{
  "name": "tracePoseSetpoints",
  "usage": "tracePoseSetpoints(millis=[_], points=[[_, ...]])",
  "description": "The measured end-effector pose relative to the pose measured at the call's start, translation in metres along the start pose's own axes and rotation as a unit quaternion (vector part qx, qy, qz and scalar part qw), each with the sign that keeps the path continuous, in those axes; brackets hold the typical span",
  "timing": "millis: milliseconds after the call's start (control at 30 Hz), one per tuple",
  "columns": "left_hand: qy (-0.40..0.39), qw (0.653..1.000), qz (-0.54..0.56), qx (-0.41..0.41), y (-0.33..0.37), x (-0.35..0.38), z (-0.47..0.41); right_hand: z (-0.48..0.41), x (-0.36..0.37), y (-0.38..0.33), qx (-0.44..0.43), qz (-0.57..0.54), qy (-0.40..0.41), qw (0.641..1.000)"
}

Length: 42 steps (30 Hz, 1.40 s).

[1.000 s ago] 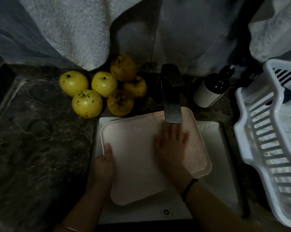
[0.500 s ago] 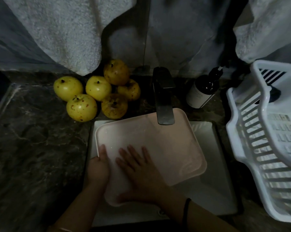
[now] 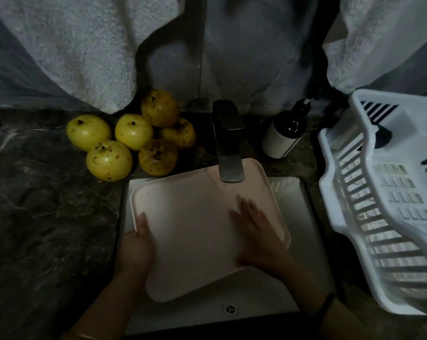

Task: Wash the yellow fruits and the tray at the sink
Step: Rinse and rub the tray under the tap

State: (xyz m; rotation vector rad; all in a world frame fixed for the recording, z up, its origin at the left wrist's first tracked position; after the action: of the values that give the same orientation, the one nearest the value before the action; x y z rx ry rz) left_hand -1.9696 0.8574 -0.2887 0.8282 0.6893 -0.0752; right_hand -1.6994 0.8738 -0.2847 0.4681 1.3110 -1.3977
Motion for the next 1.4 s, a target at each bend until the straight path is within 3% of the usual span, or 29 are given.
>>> tracePoseSetpoints(millis=[233, 333, 433, 633, 767, 833, 1000, 1133, 1200, 1233, 1333, 1400], points=[[0.003, 1.000, -0.013, 0.003, 0.003, -0.002, -0.004, 0.022, -0.035, 0.033, 0.118, 0.028, 0.077, 0.990], [-0.002, 1.000, -0.008, 0.003, 0.003, -0.002, -0.005, 0.036, -0.033, 0.056, 0.237, -0.118, 0.114, 0.958], [0.002, 1.000, -0.007, -0.006, -0.002, 0.000, -0.007, 0.045, -0.024, 0.072, 0.307, -0.216, 0.088, 0.923], [0.019, 1.000, -0.007, -0.005, -0.004, 0.000, -0.007, 0.044, -0.024, 0.079, 0.335, -0.214, 0.079, 0.914], [0.017, 1.000, -0.008, -0.013, -0.001, 0.000, -0.004, 0.042, -0.016, 0.079, 0.367, -0.109, 0.035, 0.923], [0.012, 1.000, -0.013, -0.010, 0.001, 0.001, -0.003, 0.044, -0.015, 0.077, 0.386, -0.097, 0.053, 0.916], [0.017, 1.000, -0.024, 0.002, 0.004, -0.001, -0.002, 0.050, -0.013, 0.073, 0.417, -0.263, 0.149, 0.857], [0.017, 0.999, -0.026, 0.018, 0.004, -0.003, -0.005, 0.044, 0.000, 0.074, 0.403, -0.301, 0.109, 0.858], [0.012, 0.999, -0.022, 0.021, 0.002, -0.003, -0.008, 0.041, -0.003, 0.067, 0.364, -0.329, 0.135, 0.861], [0.008, 1.000, -0.021, 0.018, 0.001, -0.002, -0.007, 0.040, -0.006, 0.064, 0.340, -0.300, 0.160, 0.877], [0.007, 1.000, -0.013, 0.007, 0.002, -0.001, -0.006, 0.019, -0.020, 0.038, 0.225, -0.022, 0.214, 0.950], [0.001, 1.000, -0.017, 0.004, 0.002, 0.000, -0.007, -0.002, -0.017, 0.018, 0.156, 0.083, 0.175, 0.969]])
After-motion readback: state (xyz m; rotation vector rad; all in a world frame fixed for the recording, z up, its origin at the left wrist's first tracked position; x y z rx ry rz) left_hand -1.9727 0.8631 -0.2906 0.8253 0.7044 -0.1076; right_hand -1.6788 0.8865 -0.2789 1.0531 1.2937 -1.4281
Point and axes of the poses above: each hand's wrist, its own z-axis away from the middle knuckle, its own x-axis out of the palm, y = z × x, the point moved 6 cm from there along -z, towards the middle knuckle, and after that the axes turned 6 degrees about -z, right-handed, at the moved point
